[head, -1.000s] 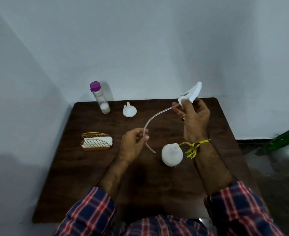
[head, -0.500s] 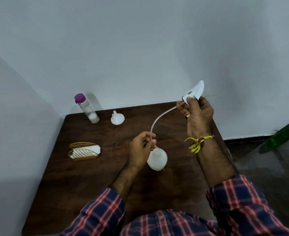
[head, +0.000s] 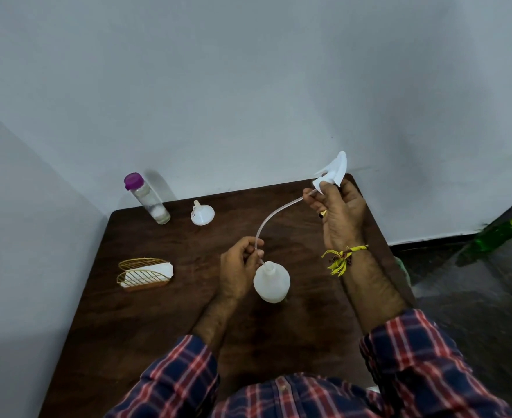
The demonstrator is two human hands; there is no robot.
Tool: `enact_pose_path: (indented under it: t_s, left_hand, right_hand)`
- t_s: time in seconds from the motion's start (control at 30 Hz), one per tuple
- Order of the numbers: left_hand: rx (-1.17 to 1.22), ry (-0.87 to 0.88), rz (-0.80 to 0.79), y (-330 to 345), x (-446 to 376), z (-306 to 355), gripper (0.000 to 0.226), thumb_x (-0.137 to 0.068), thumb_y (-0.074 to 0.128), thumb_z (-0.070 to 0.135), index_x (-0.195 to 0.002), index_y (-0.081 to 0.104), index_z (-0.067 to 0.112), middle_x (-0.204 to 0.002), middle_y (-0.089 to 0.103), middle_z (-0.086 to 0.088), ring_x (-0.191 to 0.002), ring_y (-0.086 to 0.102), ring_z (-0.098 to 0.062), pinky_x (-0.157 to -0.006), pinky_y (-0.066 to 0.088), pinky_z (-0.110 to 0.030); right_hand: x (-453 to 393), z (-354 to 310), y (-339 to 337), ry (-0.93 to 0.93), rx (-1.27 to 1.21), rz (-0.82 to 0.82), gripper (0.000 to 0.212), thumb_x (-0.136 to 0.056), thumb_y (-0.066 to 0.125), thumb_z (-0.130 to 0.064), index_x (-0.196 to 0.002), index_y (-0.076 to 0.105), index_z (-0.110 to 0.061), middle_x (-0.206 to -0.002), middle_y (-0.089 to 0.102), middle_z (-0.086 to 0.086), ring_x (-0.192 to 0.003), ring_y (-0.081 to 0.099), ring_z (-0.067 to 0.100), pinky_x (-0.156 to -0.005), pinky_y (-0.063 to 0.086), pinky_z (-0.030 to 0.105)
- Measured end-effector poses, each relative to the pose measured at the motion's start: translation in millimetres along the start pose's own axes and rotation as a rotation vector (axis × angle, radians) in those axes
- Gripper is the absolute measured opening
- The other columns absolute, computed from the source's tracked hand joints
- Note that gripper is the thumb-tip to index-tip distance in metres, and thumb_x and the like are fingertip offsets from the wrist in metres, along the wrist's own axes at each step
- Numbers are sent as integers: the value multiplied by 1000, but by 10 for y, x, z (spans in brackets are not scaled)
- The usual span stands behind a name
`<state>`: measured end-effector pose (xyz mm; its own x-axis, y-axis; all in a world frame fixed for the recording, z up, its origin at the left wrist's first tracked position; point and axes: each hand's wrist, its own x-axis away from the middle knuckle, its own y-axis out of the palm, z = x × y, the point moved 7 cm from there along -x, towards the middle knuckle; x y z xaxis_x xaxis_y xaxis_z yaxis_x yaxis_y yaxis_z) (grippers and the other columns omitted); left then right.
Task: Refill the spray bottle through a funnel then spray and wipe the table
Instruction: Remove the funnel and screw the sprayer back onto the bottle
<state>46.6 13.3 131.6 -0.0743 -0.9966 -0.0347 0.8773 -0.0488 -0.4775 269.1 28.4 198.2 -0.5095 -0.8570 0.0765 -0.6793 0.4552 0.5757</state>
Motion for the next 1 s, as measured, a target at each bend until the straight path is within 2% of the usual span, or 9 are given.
enact_pose_path:
  t_s: [0.17, 0.3, 0.4, 0.47, 0.53, 0.63, 0.73, 0.83, 1.0]
  left_hand:
    - [-47, 8, -32, 44, 6, -108, 19, -87, 64, 4, -98, 69, 19, -84, 70, 5, -76, 67, -5, -72, 58, -23]
    - [-159, -5, -204, 210, -23, -239, 16, -88, 69, 16, -103, 70, 17, -98, 71, 6, -91, 66, -10, -80, 55, -21]
    - [-164, -62, -262, 263, -33, -366, 40, -84, 75, 27, -121, 63, 17, -110, 66, 7, -101, 64, -12, -83, 52, -19]
    - [-168, -57, -331, 315, -28, -459, 59, -74, 82, 34, -126, 60, 18, -117, 64, 8, -106, 61, -11, -88, 55, -26]
    - [-197, -38, -380, 373, 2, -509, 63, -69, 85, 35, -125, 60, 20, -120, 65, 6, -108, 60, -11, -88, 57, -31]
    - [-170, -24, -302, 384, -6, -539, 44, -74, 82, 29, -114, 66, 21, -112, 69, 7, -105, 63, -12, -85, 57, -30]
    - [-146, -37, -263, 363, -24, -543, 37, -75, 82, 27, -110, 70, 21, -106, 72, 8, -98, 65, -9, -83, 57, -29]
    - [-149, -18, -238, 335, -11, -529, 36, -76, 81, 29, -109, 71, 18, -104, 73, 6, -94, 66, -9, -81, 55, -24]
    - [-148, -10, -201, 350, 15, -556, 36, -77, 80, 31, -109, 71, 18, -104, 73, 3, -91, 66, -10, -81, 55, -28]
  right_hand:
    - [59, 78, -71, -18, 41, -11, 19, -92, 59, 1, -110, 61, 7, -81, 63, 13, -69, 67, 25, -67, 60, 33]
    - [144, 120, -122, -39, 197, -64, 18, -92, 60, 1, -109, 63, 4, -89, 67, 13, -76, 68, 28, -68, 60, 33]
    - [234, 169, -124, -79, 371, -173, 25, -92, 63, -1, -116, 63, 3, -103, 68, 19, -83, 70, 28, -71, 60, 34]
    - [295, 214, -96, -100, 471, -259, 27, -91, 64, -2, -119, 63, -1, -107, 68, 17, -89, 70, 30, -75, 61, 35]
    - [345, 282, -44, -93, 552, -370, 30, -91, 65, -3, -120, 63, -5, -109, 68, 15, -96, 69, 32, -80, 61, 37]
    - [432, 465, 23, -70, 671, -529, 31, -90, 67, -4, -121, 63, -5, -110, 70, 14, -102, 67, 29, -88, 59, 37]
    - [534, 703, 32, -76, 763, -608, 29, -90, 67, -3, -119, 64, -2, -104, 72, 11, -96, 69, 23, -87, 59, 34]
    - [569, 930, -30, -58, 822, -625, 27, -90, 66, -3, -117, 64, -4, -101, 72, 6, -94, 69, 17, -87, 58, 34]
    - [597, 1107, -58, -64, 889, -622, 22, -90, 66, -6, -112, 64, -9, -100, 72, 2, -94, 69, 16, -88, 58, 37]
